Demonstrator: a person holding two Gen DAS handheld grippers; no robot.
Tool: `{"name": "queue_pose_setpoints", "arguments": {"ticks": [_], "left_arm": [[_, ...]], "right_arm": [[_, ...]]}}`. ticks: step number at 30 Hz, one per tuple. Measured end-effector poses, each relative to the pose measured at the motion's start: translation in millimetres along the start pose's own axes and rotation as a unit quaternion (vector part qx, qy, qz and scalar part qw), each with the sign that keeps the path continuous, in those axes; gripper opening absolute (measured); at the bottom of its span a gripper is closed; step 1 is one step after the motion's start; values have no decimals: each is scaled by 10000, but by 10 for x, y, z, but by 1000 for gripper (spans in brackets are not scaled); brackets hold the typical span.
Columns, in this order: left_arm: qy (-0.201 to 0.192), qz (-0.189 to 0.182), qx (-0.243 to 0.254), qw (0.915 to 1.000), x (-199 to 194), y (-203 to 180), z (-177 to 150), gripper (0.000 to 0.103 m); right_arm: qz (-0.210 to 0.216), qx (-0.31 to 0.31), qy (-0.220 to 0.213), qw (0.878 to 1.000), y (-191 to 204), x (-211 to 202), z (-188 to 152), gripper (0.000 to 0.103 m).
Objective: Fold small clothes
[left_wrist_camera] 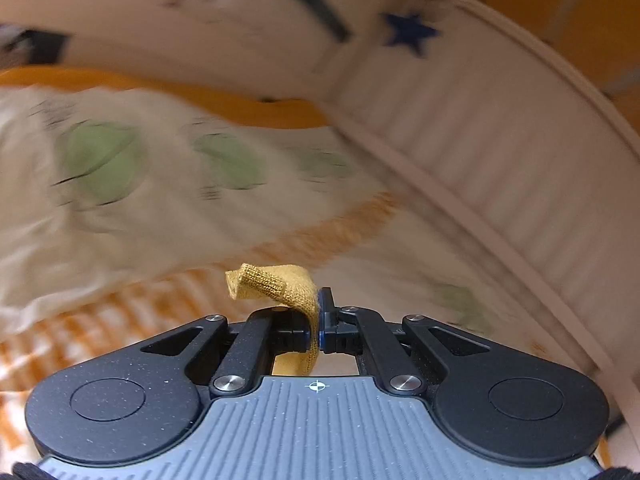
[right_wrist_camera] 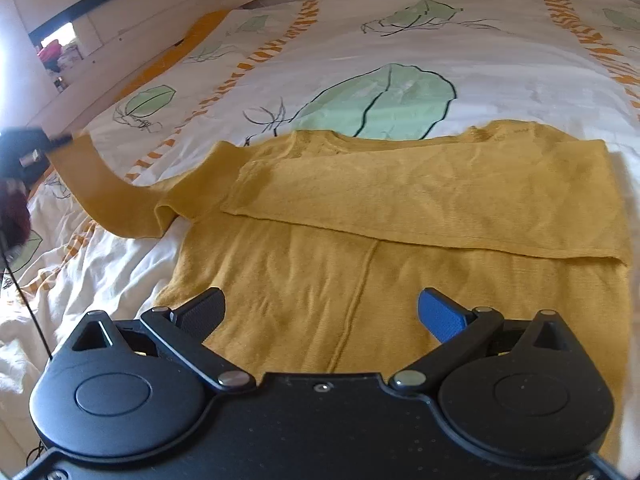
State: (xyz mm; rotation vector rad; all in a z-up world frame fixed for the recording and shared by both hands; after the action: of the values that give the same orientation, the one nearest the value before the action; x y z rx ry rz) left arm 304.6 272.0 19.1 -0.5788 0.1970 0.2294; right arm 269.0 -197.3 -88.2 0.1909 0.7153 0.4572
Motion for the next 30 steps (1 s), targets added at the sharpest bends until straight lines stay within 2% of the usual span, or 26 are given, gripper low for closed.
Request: {"name": "queue_pose_setpoints", "arguments": {"ticks": [6,11,16,21,27,29,30], "left_arm": [[249,-933,230,9951,49,-907,66,3],[330,-1635,439,9850,36,-1656,3,3],[392,-2208,804,9712,-21,-2325,-265,3],[851,-2557,946,9583,45,-2759,-855,3],[1530,-2706,1230,9425,138,-3013,-1814,3],[1818,-2745,1327,9349,181,-3011,-2129,6],[1970,-2767,1387,9303,176,-3010,-2241,20]], "right_arm": [[-311,226,-29,9993,-180,-102,106,102],[-468,464,-273,9975,-339,-251,263,102],[-610,737,-494,9942,-525,-418,390,102],[-833,1030,-558,9896,-757,-507,459,102],[-1055,1358,-657,9829,-1015,-562,519,102],[-1102,1468,-684,9806,-1084,-595,523,102],[-1124,1534,-691,9793,-1119,-609,526,102]]}}
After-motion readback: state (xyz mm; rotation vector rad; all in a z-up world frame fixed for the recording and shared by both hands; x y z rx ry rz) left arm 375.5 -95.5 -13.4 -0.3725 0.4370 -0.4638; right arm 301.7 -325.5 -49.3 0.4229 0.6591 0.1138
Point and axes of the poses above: each gripper's, at about its wrist camera, not at the fingertips, and x roughly the way its jaws point, y to its left, z to its top, the point moved 2 cm from there along x, roughly the way its jaws point, and after that the axes turned 9 degrees about -y, right-handed, at the moved point
